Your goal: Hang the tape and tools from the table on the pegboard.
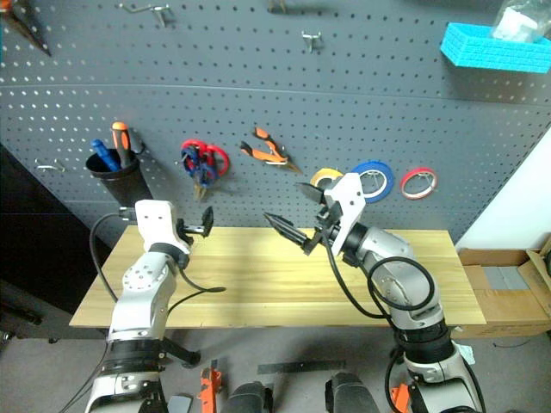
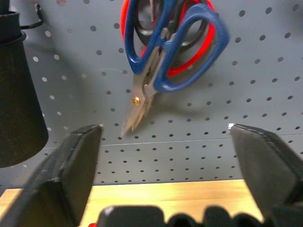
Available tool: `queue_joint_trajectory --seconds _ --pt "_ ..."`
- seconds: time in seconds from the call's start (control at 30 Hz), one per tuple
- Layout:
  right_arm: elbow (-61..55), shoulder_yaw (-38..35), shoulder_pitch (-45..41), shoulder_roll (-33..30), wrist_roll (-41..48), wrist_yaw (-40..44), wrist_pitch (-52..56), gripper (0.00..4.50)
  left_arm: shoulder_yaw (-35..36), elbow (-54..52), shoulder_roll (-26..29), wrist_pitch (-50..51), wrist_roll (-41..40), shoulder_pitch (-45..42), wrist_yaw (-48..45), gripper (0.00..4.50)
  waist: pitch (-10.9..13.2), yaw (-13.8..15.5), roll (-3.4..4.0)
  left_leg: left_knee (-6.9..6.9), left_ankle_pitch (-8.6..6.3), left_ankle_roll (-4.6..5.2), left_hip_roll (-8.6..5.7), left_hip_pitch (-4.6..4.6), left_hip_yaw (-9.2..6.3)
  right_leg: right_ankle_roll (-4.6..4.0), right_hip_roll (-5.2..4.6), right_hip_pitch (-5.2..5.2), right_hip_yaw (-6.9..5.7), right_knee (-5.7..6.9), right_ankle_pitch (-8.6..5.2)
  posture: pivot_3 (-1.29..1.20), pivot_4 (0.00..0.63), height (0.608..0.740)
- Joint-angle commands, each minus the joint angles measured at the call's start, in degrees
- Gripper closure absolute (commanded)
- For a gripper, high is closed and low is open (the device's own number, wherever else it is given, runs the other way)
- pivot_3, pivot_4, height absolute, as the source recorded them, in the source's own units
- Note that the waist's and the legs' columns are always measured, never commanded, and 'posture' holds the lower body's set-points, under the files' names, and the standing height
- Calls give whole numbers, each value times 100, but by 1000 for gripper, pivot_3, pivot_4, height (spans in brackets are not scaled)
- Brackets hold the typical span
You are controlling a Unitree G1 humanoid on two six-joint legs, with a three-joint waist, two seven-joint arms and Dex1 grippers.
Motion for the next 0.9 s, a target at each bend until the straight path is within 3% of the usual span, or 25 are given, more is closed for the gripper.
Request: queue_joint_trajectory --seconds 0.03,0.6,0.9 --pt "-231 -17 -30 -4 69 -18 13 0 32 -225 64 -114 30 -63 28 19 0 0 0 0 0 0 0 0 0 0 0 0 0 0 0 -4 80 740" --pt "-165 31 -40 -58 77 110 35 0 12 -1531 -153 539 -2 577 157 19 0 2 1 -3 0 0 2 13 5 8 0 6 5 0 -5 10 91 740" --pt "86 980 -154 -519 -627 334 315 0 558 -2462 -314 1278 -240 1821 436 19 5 -17 5 -8 -1 2 11 32 29 24 0 9 19 1 -17 21 117 740"
